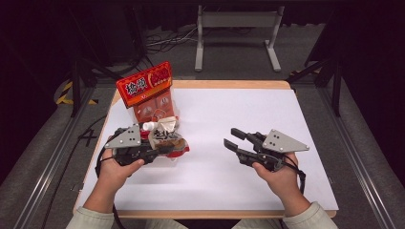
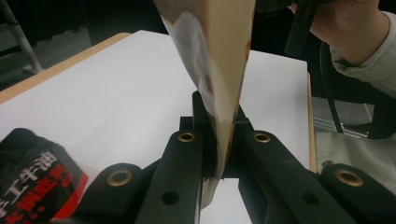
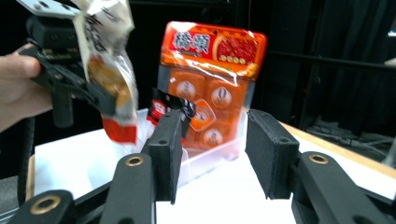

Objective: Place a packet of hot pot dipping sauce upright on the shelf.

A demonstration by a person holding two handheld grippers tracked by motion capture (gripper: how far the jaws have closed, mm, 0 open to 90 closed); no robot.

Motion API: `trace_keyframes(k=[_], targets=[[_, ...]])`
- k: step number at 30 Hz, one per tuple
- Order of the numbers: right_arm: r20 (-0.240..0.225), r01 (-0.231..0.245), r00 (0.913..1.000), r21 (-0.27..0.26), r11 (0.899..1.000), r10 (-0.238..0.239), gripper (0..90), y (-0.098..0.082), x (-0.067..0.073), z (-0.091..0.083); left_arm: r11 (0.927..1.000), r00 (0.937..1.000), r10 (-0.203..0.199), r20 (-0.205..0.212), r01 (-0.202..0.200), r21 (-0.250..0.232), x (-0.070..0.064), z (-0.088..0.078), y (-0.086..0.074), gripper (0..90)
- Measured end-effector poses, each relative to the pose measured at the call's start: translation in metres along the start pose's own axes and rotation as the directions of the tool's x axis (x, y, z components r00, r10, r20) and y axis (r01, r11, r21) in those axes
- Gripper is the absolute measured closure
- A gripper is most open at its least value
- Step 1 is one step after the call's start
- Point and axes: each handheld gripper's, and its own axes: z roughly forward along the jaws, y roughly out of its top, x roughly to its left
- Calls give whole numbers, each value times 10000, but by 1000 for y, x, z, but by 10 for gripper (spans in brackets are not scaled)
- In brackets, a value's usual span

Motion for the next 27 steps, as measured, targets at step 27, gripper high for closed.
trace_keyframes(k=[27], targets=[[684, -85, 9976, 531, 9986, 48, 489, -7, -27, -17, 9993, 9988, -106, -478, 123, 353, 33, -45, -24, 884]])
